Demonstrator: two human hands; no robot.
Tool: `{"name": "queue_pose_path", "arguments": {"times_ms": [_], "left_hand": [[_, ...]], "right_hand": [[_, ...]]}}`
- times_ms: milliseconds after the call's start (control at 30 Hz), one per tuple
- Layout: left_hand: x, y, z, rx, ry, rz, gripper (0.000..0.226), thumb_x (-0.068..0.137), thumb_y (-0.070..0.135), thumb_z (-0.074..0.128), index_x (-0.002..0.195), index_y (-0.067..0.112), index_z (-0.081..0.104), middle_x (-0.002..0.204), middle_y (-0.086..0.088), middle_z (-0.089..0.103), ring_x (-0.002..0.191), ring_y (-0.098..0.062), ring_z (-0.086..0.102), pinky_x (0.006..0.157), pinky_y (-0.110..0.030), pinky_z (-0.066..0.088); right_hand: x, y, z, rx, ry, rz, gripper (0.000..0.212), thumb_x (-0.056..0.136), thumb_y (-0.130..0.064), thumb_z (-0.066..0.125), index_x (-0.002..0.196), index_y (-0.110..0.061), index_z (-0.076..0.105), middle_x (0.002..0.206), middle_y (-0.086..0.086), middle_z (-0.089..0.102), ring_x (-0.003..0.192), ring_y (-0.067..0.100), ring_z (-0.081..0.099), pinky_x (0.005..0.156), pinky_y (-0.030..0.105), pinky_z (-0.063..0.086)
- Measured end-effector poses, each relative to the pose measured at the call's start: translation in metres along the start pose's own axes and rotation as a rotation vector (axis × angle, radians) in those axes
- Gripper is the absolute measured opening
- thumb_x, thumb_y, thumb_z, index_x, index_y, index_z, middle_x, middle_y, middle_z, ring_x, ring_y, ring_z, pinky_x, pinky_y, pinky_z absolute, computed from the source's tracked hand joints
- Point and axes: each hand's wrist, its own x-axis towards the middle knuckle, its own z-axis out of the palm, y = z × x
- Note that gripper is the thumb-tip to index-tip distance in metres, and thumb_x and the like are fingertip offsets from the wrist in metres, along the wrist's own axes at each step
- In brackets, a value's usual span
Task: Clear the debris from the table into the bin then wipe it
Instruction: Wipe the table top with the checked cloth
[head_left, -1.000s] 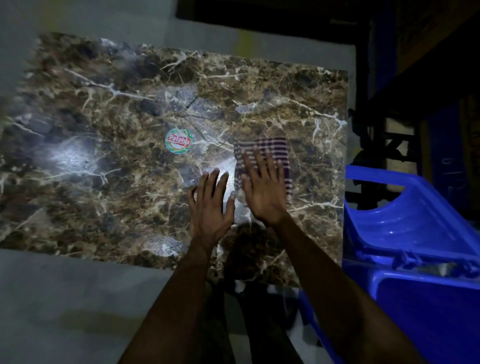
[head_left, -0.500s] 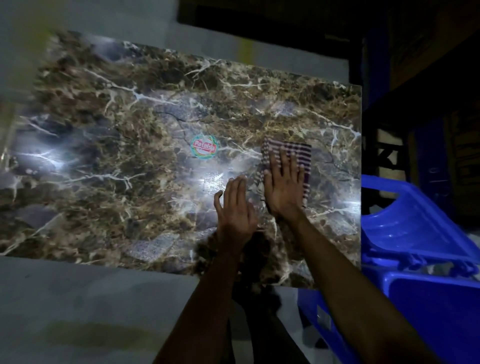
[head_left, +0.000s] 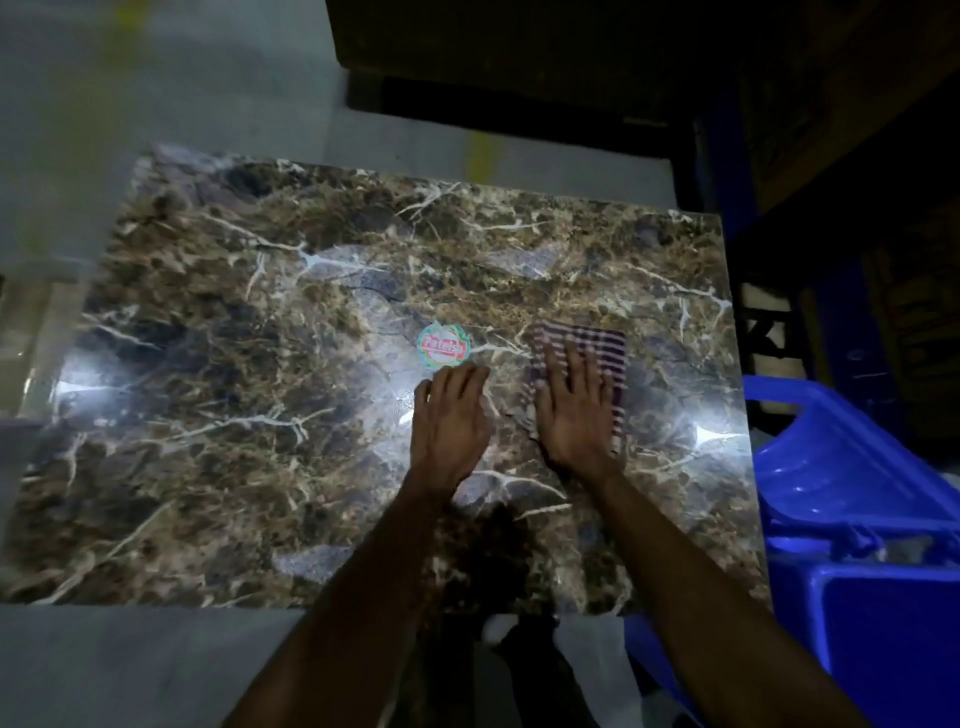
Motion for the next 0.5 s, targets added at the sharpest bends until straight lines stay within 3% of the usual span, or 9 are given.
{"name": "queue_pose_path", "arguments": {"times_ms": [167, 300, 367, 500], "left_hand": [[0.017, -0.016, 0.002, -0.042, 0.054, 0.056, 0.045, 0.091, 0.019, 0.049, 0.135, 0.016, 0.057, 0.139, -0.002, 0.057, 0.126, -0.026, 0.052, 0.102, -0.042, 0.042], [0.013, -0.02, 0.007, -0.044, 0.075, -0.014, 0.037, 0.098, 0.018, 0.043, 0.131, 0.015, 0.058, 0.138, -0.002, 0.057, 0.127, -0.026, 0.053, 0.104, -0.042, 0.04], [0.016, -0.018, 0.008, -0.017, 0.097, -0.063, 0.039, 0.097, 0.019, 0.044, 0.133, 0.015, 0.058, 0.141, -0.002, 0.056, 0.13, -0.026, 0.051, 0.104, -0.044, 0.039], [0.017, -0.015, 0.008, -0.012, 0.139, -0.117, 0.042, 0.097, 0.019, 0.049, 0.137, 0.012, 0.057, 0.146, -0.004, 0.054, 0.139, -0.025, 0.047, 0.107, -0.046, 0.038]], "right_hand": [[-0.006, -0.052, 0.015, -0.019, -0.006, -0.192, 0.058, 0.111, -0.043, 0.021, 0.166, -0.03, 0.009, 0.174, 0.001, 0.002, 0.161, 0.025, -0.003, 0.129, 0.051, 0.005], [-0.028, -0.012, 0.006, -0.09, -0.061, -0.38, 0.059, 0.111, -0.043, 0.027, 0.166, -0.033, 0.006, 0.174, -0.005, -0.003, 0.161, 0.021, -0.006, 0.128, 0.051, 0.008], [-0.023, 0.003, -0.001, -0.09, -0.068, -0.364, 0.059, 0.111, -0.044, 0.026, 0.165, -0.036, 0.005, 0.174, -0.008, -0.002, 0.161, 0.019, -0.005, 0.128, 0.05, 0.009], [0.011, -0.025, 0.003, -0.005, -0.003, -0.119, 0.058, 0.111, -0.045, 0.022, 0.165, -0.036, 0.002, 0.174, -0.004, 0.0, 0.161, 0.022, -0.004, 0.128, 0.053, 0.007]]}}
